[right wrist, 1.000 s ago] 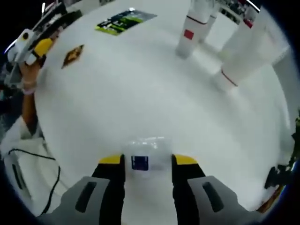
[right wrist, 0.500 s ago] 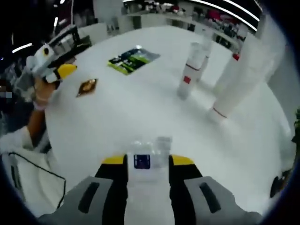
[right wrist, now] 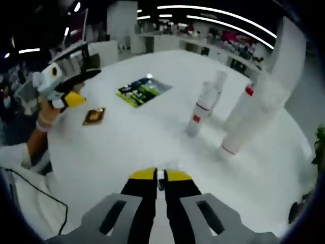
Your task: Arrange the skincare products in the storage area until every visible bottle or jar stands upright without overlapping.
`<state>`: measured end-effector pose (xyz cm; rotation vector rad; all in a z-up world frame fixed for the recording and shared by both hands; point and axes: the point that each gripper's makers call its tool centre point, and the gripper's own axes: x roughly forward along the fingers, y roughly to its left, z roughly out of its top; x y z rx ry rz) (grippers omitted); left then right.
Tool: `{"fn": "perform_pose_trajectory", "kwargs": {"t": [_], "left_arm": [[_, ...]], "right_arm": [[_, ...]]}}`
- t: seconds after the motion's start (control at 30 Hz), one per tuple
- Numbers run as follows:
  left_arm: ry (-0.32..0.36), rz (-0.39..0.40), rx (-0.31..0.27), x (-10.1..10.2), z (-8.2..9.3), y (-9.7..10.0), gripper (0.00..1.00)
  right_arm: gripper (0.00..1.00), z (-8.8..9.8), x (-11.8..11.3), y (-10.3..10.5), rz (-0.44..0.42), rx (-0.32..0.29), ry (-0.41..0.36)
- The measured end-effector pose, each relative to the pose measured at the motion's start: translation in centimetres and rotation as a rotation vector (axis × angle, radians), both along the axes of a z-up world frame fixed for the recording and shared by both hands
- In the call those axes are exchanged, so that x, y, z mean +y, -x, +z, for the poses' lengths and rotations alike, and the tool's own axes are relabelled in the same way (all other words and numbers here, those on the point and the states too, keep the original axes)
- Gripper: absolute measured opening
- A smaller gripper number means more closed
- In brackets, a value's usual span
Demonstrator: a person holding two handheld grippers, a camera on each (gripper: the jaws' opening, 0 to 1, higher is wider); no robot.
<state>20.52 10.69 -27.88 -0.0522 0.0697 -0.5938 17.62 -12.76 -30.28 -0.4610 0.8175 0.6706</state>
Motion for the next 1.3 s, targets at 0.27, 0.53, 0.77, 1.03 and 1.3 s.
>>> {"fn": "perform_pose_trajectory", "kwargs": {"t": [0.27,0.53,0.77,1.03,1.3], "left_arm": [[0.018,-0.008,0.004,0.0,0.2,0.1,0.97],[0.03,-0.021,0.006,-0.2,0.3,0.3,0.98],[0.03,-0.025,0.006,-0.3,0.2,0.4,0.98],[0.03,-0.026,0.006,-0.3,0.3,0.4,0.98],[0.03,-0.031,0.007,-0.3,0.3,0.5,0.98]], "right_arm": [[0.4,-4.2,-0.4,1.8,0.089,0.262,0.109],[0.53,-5.6,-0.4,-0.7,0.085,0.288,0.163],[0.57,-5.7,-1.2,-2.6,0.063,0.345,0.236],[0.44,-6.8,-1.0,-0.6,0.012,0.376,0.235],[0.38,-6.4,-1.5,-1.2,-0.037,0.364,0.222]]}}
